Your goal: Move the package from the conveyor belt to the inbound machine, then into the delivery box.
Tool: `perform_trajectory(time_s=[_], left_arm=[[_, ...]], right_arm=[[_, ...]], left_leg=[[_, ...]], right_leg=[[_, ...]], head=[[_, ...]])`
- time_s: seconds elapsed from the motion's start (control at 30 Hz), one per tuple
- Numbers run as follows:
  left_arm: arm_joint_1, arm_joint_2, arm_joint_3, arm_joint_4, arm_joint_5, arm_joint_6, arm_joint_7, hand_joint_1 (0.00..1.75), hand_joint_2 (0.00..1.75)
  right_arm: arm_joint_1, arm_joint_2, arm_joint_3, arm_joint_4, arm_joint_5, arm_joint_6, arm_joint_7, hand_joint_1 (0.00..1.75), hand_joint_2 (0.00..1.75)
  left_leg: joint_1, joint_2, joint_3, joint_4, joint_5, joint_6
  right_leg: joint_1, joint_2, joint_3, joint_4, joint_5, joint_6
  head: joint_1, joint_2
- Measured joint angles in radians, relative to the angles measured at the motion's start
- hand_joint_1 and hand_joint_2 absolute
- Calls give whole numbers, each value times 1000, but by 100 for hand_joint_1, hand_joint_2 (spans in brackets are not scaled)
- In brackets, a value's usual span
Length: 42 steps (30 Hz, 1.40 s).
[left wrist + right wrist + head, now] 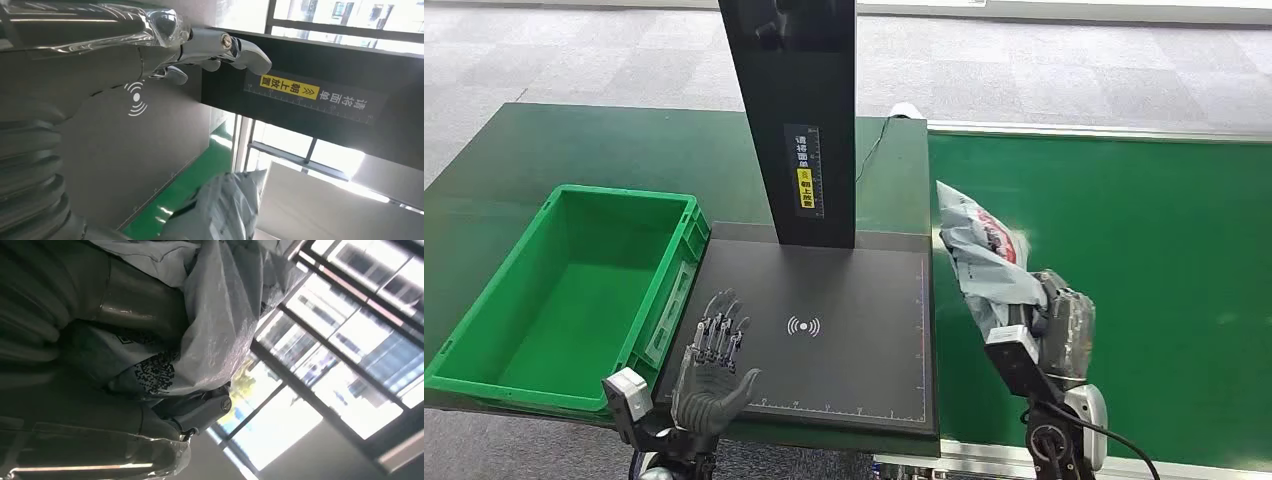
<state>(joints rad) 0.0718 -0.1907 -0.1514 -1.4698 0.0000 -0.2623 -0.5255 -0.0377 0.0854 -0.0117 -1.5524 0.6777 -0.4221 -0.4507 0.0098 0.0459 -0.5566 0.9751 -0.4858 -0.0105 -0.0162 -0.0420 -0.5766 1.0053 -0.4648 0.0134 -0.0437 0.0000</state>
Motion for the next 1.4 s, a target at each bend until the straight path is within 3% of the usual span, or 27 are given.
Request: perform_trajectory(time_s=[0.13, 0.33, 0.5, 0.8, 1.1, 1.13, 1.27, 1.4], left_arm=[[-9, 4, -1, 8, 0, -4, -3, 0, 175], [-33, 16, -6, 25, 0, -17, -11, 0, 175], [-46, 21, -6, 40, 1, -22, -16, 0, 175], [-63, 26, -6, 63, 6, -32, -19, 0, 175], [-75, 27, -6, 76, 9, -39, -19, 0, 175], [-75, 28, -7, 78, 9, -39, -19, 0, 175], [-76, 30, -8, 81, 9, -39, -19, 0, 175], [-74, 34, -13, 81, -29, -12, -19, 0, 175]], right_arm=[[12, -2, 65, 0, 32, 49, 0, 175, 175], [23, -39, 223, 12, 116, 238, 23, 175, 175], [24, -79, 331, 48, 142, 298, 21, 175, 175], [6, -134, 449, 85, 0, 482, -61, 175, 175], [-18, -166, 519, 89, -101, 573, -117, 175, 175], [-20, -169, 525, 89, -104, 576, -120, 168, 175], [-25, -178, 537, 90, -89, 553, -122, 0, 175], [-26, -180, 539, 92, -47, 471, -111, 0, 175]], left_leg=[[0, 0, 0, 0, 0, 0], [0, 0, -1, 0, 0, 0], [0, 0, -1, 0, 0, 0], [0, 0, 0, 0, 0, 0], [0, 0, 0, 0, 0, 0], [0, 0, 0, 0, 0, 0], [0, 0, 0, 0, 0, 0], [0, 0, 0, 0, 0, 0]], right_leg=[[0, 0, 0, 0, 0, 0], [0, 0, -1, 0, 0, 0], [0, 0, -1, 0, 0, 0], [0, 0, 0, 0, 0, 0], [0, 0, 0, 0, 0, 0], [0, 0, 0, 0, 0, 0], [0, 0, 0, 0, 0, 0], [0, 0, 0, 0, 0, 0]], head=[[0, 0], [0, 0], [0, 0], [0, 0], [0, 0], [0, 0], [0, 0], [0, 0]])
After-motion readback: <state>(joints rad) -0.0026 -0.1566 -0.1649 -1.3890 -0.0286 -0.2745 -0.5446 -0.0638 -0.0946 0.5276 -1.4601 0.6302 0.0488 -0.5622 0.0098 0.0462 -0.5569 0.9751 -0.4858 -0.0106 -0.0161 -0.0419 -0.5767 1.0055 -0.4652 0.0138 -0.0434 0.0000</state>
